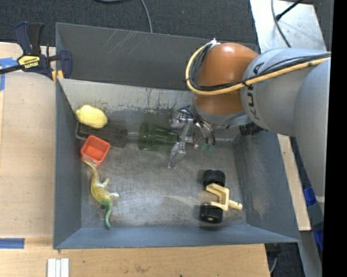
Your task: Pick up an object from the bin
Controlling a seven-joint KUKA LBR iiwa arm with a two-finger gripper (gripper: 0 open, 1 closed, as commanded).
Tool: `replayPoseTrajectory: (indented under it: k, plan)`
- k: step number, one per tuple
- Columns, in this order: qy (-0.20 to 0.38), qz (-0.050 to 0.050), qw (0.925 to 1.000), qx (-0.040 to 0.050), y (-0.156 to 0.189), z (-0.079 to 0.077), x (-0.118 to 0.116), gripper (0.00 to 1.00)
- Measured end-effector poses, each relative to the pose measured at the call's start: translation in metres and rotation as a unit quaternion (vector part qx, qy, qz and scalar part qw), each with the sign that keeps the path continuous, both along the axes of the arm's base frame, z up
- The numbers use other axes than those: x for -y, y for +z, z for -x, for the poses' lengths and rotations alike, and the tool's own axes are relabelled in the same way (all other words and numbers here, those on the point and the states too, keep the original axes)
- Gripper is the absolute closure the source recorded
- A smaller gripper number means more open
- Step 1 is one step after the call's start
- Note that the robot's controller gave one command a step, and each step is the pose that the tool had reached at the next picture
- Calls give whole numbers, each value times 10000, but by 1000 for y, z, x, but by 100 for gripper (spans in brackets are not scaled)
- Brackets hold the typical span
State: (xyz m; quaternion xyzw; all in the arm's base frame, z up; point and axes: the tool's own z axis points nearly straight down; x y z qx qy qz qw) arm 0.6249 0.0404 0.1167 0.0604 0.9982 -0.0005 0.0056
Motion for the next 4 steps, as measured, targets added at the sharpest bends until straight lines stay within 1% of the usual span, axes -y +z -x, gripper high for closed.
replayPoseTrajectory:
  k: [1, 2, 3, 4]
  plan:
    - [5, -5, 10000, -39, -4, 3, -1, 0]
    - [-1424, -27, 9898, 3, -37, -5, 1, 100]
    - [-1423, -27, 9898, 3, -37, -5, 1, 100]
    - [-1396, -11, 9902, -72, 5, 7, 4, 100]
